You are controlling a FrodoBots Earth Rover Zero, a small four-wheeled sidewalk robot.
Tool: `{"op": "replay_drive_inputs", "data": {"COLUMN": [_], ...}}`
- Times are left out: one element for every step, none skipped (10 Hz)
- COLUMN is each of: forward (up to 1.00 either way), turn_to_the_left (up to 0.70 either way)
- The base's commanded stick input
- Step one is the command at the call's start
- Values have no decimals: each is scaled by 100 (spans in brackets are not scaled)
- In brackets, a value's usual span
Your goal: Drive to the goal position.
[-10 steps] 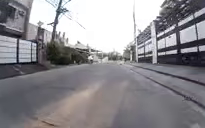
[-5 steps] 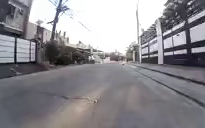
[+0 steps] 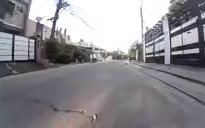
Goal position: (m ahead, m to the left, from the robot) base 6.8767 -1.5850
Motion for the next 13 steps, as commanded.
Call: {"op": "replay_drive_inputs", "data": {"forward": [100, 100, 100, 100, 100, 100, 100, 100, 100, 100, 100, 100, 100], "turn_to_the_left": [-1, -1, -1, -1, -1, -1, -1, -1, -1, -1, -1, -1, -1]}}
